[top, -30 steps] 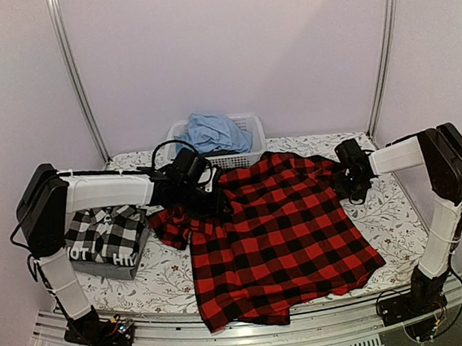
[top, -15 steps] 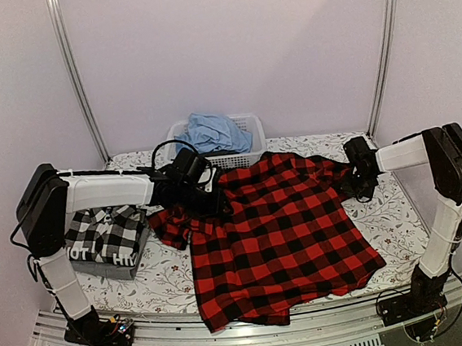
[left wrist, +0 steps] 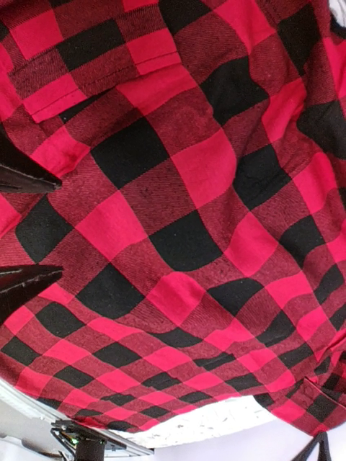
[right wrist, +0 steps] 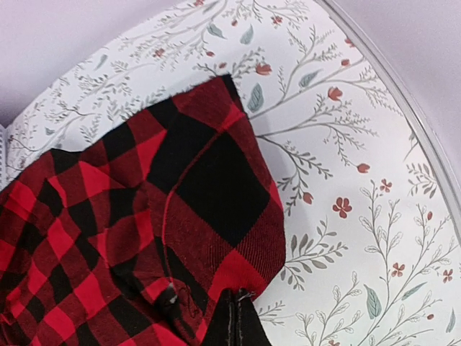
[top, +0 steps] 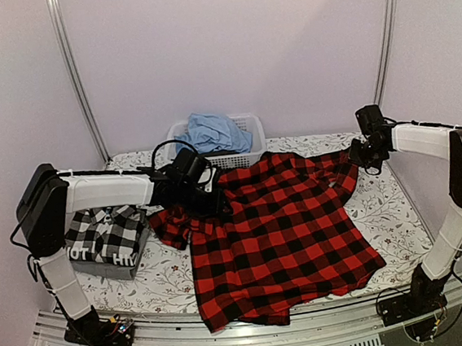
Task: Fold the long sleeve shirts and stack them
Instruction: Pick up the sleeve from the center of the board, then place the sleeve at the center of the board.
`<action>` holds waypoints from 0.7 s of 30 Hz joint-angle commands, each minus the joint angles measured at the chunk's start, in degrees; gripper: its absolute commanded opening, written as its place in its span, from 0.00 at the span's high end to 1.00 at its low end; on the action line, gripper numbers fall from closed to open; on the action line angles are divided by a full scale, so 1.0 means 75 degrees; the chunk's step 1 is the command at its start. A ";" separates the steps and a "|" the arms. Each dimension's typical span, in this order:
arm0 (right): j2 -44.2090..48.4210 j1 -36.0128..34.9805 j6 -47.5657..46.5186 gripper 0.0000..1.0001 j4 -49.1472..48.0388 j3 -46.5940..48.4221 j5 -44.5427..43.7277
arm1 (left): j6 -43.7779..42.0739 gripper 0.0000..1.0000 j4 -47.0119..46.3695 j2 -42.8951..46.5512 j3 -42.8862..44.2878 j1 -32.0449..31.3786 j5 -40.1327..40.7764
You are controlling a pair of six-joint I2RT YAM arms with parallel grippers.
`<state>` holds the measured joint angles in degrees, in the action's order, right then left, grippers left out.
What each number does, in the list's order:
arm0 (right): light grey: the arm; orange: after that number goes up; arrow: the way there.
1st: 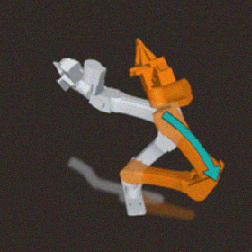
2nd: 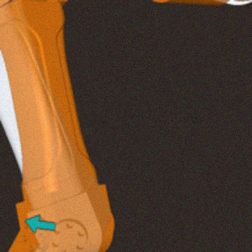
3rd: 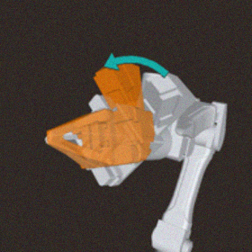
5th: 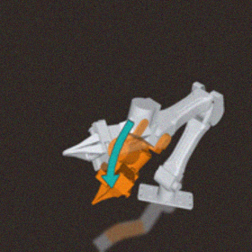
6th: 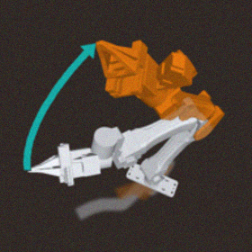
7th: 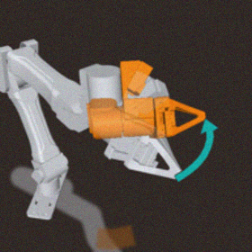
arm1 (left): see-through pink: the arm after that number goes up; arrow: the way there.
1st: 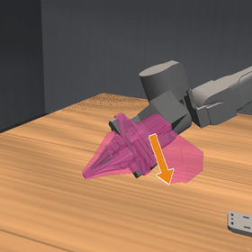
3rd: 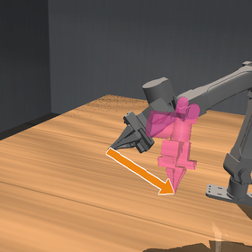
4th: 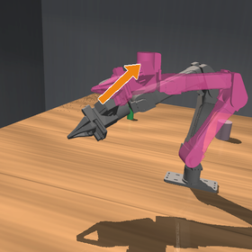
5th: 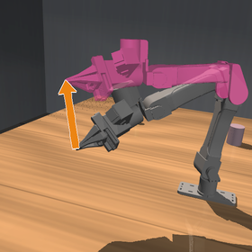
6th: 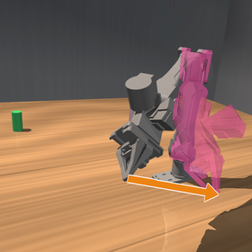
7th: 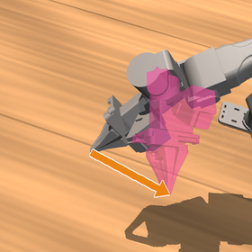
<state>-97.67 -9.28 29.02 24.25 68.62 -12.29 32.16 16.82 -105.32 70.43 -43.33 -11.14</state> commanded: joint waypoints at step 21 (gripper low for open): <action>0.1867 -0.1951 0.0236 1.00 -0.0031 0.0095 0.3300 | -0.0174 0.67 0.0153 0.0691 -0.0068 0.0058 0.0044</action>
<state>-86.91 -23.55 28.82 25.93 73.36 11.60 31.53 17.63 -102.43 70.37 -43.22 -11.07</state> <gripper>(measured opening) 0.004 0.333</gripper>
